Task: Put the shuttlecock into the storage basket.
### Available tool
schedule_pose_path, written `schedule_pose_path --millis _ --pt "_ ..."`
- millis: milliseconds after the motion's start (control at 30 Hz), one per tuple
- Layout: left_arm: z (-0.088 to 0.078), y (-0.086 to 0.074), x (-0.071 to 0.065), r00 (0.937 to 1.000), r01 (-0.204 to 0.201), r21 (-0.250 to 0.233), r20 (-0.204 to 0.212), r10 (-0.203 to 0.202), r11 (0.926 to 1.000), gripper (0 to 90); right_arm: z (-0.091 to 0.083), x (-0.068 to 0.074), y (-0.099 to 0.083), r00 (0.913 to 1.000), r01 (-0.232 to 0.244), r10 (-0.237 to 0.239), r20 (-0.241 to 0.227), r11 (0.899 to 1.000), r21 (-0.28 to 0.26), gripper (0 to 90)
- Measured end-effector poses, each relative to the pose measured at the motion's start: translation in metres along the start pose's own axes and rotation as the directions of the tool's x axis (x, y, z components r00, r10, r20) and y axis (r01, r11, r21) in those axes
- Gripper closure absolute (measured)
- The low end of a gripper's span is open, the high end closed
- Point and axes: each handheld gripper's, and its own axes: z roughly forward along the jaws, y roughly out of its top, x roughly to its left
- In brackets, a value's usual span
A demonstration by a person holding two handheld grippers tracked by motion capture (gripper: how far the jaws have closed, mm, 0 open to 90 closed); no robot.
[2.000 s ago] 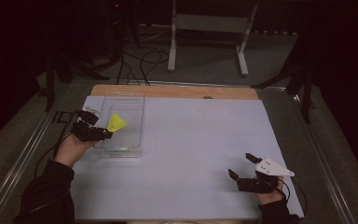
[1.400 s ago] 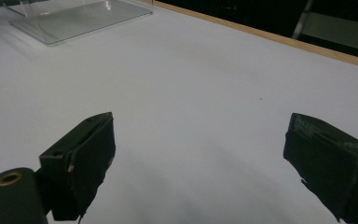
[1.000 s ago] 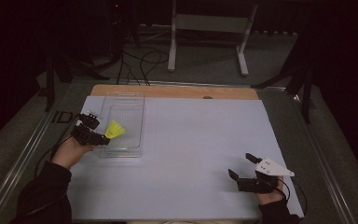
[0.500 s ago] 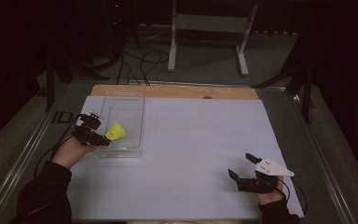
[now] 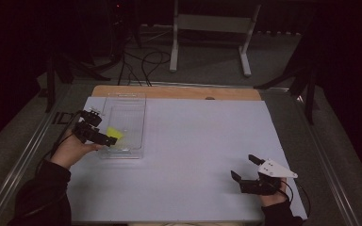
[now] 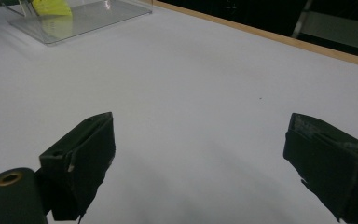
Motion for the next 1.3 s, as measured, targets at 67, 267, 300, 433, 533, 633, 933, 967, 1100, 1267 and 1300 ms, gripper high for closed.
schedule_pose_path --millis 67,267,300,433,533,633,933,967,1100,1267,1300 --pt "-0.001 0.001 -0.001 1.0 0.002 0.002 -0.006 -0.002 1.0 9.6 0.0 0.0 0.0 1.0 -0.002 0.002 0.001 1.0 0.0 9.1" --pt "-0.004 0.002 -0.002 0.9993 -0.004 -0.007 0.037 0.005 1.0 0.1 0.0 0.0 0.0 1.0 0.001 -0.001 0.001 1.0 -0.001 9.1" --pt "-0.005 0.002 -0.002 0.9993 0.001 -0.024 0.037 -0.001 0.9997 0.0 0.0 0.0 0.0 1.0 0.0 0.0 0.001 1.0 -0.001 9.1" --pt "-0.008 0.003 -0.002 0.9991 -0.012 -0.037 0.04 0.013 0.9993 0.0 0.0 0.0 0.0 1.0 0.001 -0.001 0.003 1.0 -0.002 9.1" --pt "-0.009 0.005 -0.003 0.9989 -0.011 -0.046 0.044 0.013 0.9989 0.0 0.0 0.0 0.0 1.0 0.0 0.0 0.003 1.0 -0.003 9.1" --pt "-0.01 0.006 -0.005 0.9984 -0.024 -0.051 0.05 0.026 0.9984 0.0 -0.001 0.0 0.0 1.0 0.001 -0.001 0.004 1.0 -0.003 9.1" --pt "-0.017 0.013 -0.011 0.9966 -0.052 -0.123 0.057 0.059 0.991 0.0 -0.001 0.0 0.0 1.0 0.002 -0.002 0.006 1.0 -0.004 9.1" --pt "-0.017 0.014 -0.012 0.9963 -0.061 -0.124 0.052 0.068 0.9904 0.0 -0.001 0.0 0.0 1.0 0.002 -0.002 0.005 1.0 -0.005 9.1" --pt "-0.015 0.019 -0.019 0.9936 -0.089 -0.124 0.058 0.097 0.9883 0.0 -0.001 0.0 0.0 1.0 0.0 0.0 0.006 1.0 -0.005 9.1" --pt "-0.015 0.025 -0.025 0.9907 -0.098 -0.147 0.079 0.111 0.9843 0.0 -0.001 0.0 0.0 1.0 0.0 0.0 0.007 1.0 -0.005 9.1" --pt "-0.016 0.027 -0.027 0.9895 -0.105 -0.155 0.082 0.119 0.9823 0.0 -0.001 0.0 0.0 1.0 0.0 0.0 0.008 1.0 -0.005 9.1"
